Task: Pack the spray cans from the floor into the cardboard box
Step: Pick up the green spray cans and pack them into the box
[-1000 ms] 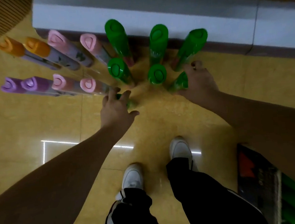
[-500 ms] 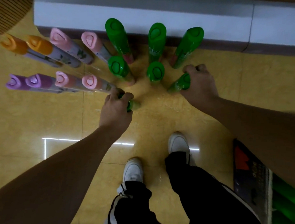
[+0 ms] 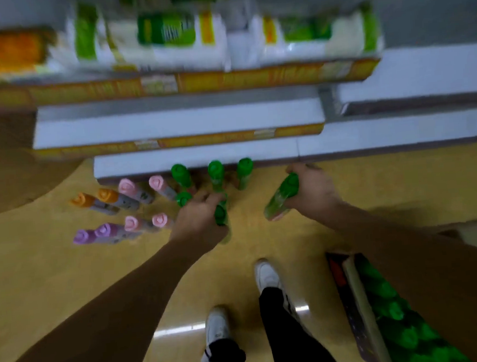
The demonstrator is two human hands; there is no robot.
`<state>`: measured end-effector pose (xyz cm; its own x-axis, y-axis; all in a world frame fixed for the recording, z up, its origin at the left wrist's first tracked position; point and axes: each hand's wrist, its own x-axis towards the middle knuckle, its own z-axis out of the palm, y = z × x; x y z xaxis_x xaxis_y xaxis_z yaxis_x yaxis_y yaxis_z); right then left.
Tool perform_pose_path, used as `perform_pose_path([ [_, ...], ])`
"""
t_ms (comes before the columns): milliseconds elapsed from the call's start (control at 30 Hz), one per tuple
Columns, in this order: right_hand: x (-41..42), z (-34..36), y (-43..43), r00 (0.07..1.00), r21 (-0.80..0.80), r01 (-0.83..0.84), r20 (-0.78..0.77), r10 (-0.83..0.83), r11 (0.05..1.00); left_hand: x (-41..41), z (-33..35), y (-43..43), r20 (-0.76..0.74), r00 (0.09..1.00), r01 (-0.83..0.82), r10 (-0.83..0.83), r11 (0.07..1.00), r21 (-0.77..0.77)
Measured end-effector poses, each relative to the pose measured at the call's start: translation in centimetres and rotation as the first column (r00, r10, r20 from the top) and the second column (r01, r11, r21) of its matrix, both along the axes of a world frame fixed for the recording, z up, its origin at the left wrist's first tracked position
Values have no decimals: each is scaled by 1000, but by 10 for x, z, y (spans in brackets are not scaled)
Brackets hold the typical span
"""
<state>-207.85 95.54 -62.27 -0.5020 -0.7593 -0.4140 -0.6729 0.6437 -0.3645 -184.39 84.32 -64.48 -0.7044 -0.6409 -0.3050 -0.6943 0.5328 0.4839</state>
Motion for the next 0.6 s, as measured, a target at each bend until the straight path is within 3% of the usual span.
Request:
perform_pose_path([
  [133, -14, 129, 17, 995, 42, -23, -93, 26, 999, -36, 127, -3, -19, 976, 216, -216, 976, -28],
  [233, -22, 225, 40, 992, -29, 41, -117, -44, 999, -64, 226, -1, -94, 935, 334, -342, 938, -92],
  [433, -30, 384, 106, 963, -188, 194, -152, -223, 963, -112, 402, 29, -250, 849, 384, -465, 869, -312],
  [600, -51, 488, 164, 908, -359, 352, -92, -408, 864, -159, 504, 66, -360, 756, 377, -546, 814, -442],
])
